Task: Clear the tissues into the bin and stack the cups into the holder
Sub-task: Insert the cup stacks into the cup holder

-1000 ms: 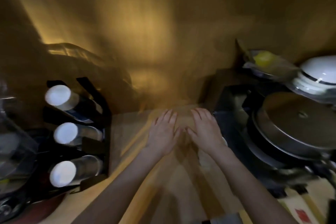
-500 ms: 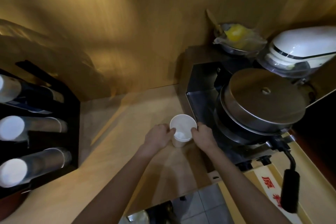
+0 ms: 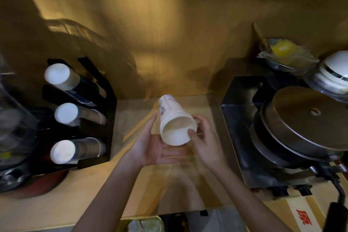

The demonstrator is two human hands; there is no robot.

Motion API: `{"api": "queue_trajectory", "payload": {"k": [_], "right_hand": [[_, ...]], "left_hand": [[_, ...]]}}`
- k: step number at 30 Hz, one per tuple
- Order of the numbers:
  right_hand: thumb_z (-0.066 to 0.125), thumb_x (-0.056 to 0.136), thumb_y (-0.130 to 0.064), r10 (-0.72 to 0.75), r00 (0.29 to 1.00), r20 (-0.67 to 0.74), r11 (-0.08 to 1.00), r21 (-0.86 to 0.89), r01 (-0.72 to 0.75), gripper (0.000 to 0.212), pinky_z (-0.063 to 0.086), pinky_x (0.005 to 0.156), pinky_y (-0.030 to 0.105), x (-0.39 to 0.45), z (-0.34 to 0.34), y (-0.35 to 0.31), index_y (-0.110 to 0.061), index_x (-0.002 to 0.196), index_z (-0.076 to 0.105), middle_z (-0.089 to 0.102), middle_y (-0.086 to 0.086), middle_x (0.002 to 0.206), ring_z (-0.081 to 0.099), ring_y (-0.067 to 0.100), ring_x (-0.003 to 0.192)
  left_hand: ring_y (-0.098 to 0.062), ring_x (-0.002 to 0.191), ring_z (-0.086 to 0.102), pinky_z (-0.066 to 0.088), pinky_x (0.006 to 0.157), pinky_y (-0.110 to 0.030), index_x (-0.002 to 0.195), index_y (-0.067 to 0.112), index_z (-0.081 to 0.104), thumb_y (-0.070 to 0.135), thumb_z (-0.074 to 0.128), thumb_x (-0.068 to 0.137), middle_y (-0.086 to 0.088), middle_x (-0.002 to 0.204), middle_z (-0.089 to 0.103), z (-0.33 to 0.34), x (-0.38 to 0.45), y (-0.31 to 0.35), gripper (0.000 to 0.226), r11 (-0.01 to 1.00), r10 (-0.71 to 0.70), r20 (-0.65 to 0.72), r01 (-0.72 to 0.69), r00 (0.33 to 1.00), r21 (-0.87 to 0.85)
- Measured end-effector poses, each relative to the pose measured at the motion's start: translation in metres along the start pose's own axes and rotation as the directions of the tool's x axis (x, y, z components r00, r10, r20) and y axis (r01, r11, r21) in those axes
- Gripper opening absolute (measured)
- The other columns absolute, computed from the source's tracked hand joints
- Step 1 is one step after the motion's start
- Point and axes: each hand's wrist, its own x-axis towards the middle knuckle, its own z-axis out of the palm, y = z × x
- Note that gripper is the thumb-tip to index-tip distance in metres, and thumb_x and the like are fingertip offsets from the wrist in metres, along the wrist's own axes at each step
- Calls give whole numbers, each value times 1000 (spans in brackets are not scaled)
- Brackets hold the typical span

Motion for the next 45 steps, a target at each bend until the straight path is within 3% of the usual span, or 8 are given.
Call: {"api": "queue_trajectory", "payload": {"k": [4, 8, 12, 18, 27, 34, 38, 45], "right_hand": [[47, 92, -18, -41, 987, 155, 996, 81, 29, 40, 46, 88, 15, -15, 32, -7, -37, 128, 44, 56, -20, 123, 54, -5, 107], [44, 87, -22, 31, 975, 221, 974, 211, -79, 41, 41, 101, 25, -21, 65, -14, -43, 123, 47, 52, -12, 134, 48, -5, 119], [43, 68, -22, 23, 963, 269, 950, 295, -105, 44, 47, 79, 13, -16, 97, -34, -39, 107, 55, 62, -13, 113, 58, -9, 94], [64, 59, -50, -104, 897, 430, 967, 255, -10, 66, 47, 85, 18, -28, 141, -63, -33, 120, 46, 58, -10, 120, 56, 1, 106], [83, 51, -42, -242, 892, 383, 968, 154, 196, 64, 42, 72, 2, -35, 208, -92, -52, 102, 46, 56, -22, 110, 55, -12, 98], [81, 54, -46, -238, 867, 439, 971, 101, 215, 77, 49, 92, 29, -27, 247, -95, -34, 121, 45, 54, -1, 128, 52, 12, 117], [84, 56, -38, -161, 867, 472, 983, 1, 182, 91, 46, 99, 45, -22, 258, -85, -25, 133, 37, 49, 2, 134, 47, 17, 123], [81, 65, -31, -152, 857, 492, 978, -50, 202, 80, 46, 90, 29, -16, 259, -73, -29, 132, 38, 52, -3, 130, 49, 13, 118]], "left_hand": [[-27, 92, 70, 58, 63, -32, 113, 26, 59, 71, 58, 60, -6, 101, 74, -9, -32, -1, 69, 923, 357, -166, -319, 919, 216], [-5, 90, 68, 55, 68, -19, 121, 19, 51, 53, 80, 52, 4, 108, 68, -27, -64, -8, 83, 700, 684, -275, -502, 676, 508], [-2, 104, 59, 50, 86, -26, 116, 33, 45, 49, 83, 48, 10, 116, 63, -50, -96, -19, 80, 515, 828, -286, -451, 483, 729], [9, 105, 52, 46, 79, -8, 114, 54, 35, 53, 77, 53, 25, 112, 55, -77, -133, -38, 75, 320, 937, -229, -389, 263, 864], [-13, 134, 33, 32, 111, -35, 139, 16, 26, 26, 63, 64, -3, 143, 36, -122, -199, -42, 84, 156, 953, -91, -211, 287, 965], [2, 113, 46, 36, 91, -4, 130, 30, 38, 52, 66, 63, 12, 125, 50, -115, -254, -10, 76, 46, 984, -15, -170, 177, 984], [-11, 108, 52, 48, 88, -28, 126, 20, 47, 46, 74, 63, 3, 121, 53, -117, -249, -4, 73, 14, 988, -13, -6, 155, 1000], [-18, 108, 53, 48, 92, -33, 129, 12, 47, 36, 77, 65, -5, 120, 51, -137, -228, -5, 74, 57, 981, -62, 37, 183, 998]]}}
